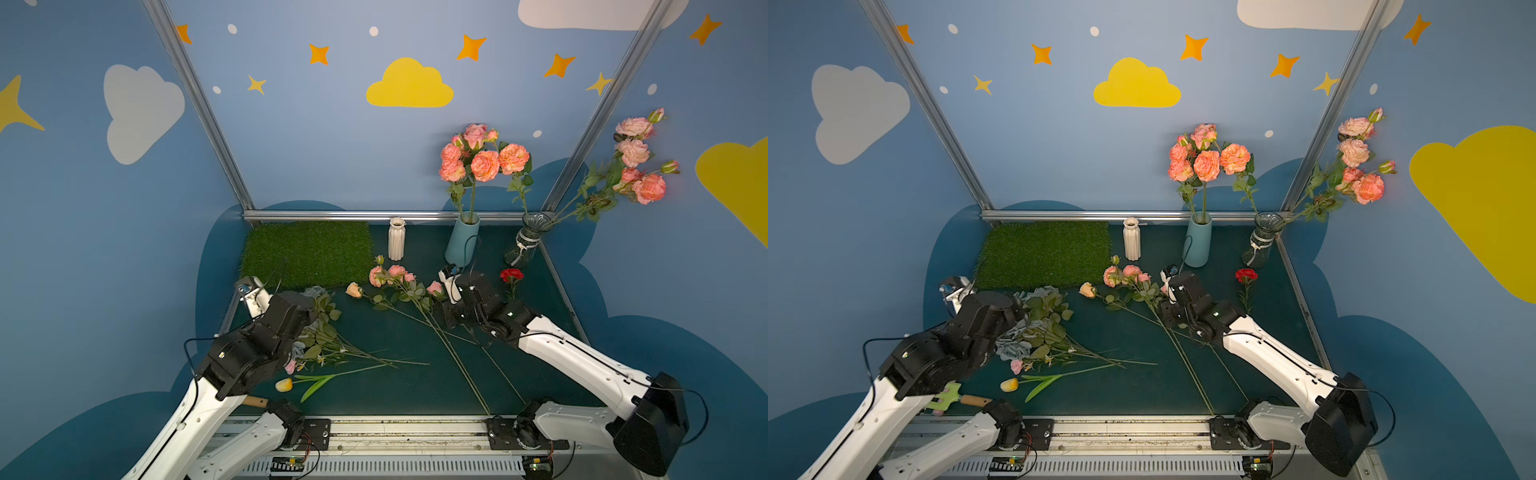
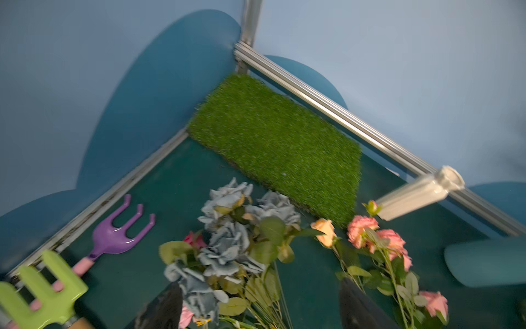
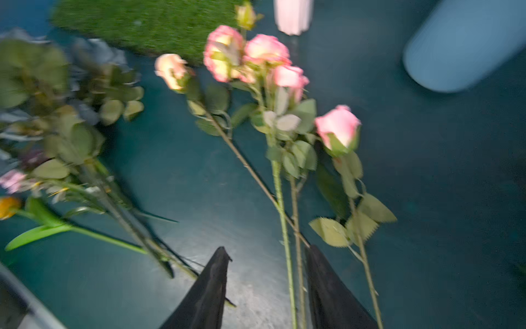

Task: Place the pink flowers into the vase
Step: Place the flower at the center of the board, then pick up the flower at the center of the board.

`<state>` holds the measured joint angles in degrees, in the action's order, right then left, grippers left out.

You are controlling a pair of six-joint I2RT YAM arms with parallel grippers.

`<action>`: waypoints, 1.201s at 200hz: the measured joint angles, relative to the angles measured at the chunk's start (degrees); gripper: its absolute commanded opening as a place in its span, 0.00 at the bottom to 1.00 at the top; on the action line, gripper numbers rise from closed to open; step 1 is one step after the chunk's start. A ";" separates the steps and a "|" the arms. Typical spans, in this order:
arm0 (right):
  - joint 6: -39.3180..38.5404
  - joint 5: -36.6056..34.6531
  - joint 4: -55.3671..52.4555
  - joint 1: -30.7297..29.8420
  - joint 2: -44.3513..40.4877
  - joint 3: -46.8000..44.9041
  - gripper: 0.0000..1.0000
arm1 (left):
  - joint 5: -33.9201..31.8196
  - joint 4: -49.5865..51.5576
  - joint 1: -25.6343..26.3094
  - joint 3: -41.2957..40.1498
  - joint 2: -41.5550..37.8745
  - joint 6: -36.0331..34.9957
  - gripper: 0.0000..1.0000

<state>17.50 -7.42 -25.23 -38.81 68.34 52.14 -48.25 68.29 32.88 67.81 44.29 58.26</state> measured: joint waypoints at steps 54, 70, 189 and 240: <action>5.11 -4.17 0.26 7.52 -4.76 -5.20 0.47 | 5.99 -8.92 5.35 1.25 19.80 0.22 0.78; 6.10 -4.90 0.26 7.52 -4.70 -5.25 0.47 | 7.52 -14.36 10.23 0.46 26.67 0.31 0.78; 7.69 -2.93 -2.16 6.29 2.47 -3.34 0.46 | 28.15 -46.23 13.40 0.66 52.65 8.28 0.73; 7.76 -3.02 -4.59 6.47 2.93 -0.55 0.46 | 41.29 -58.62 11.76 0.66 58.75 9.46 0.60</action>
<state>25.26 -10.44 -29.82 -32.34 71.26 51.59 -6.96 9.67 44.64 68.47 103.04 67.72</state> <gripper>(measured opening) 0.462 0.631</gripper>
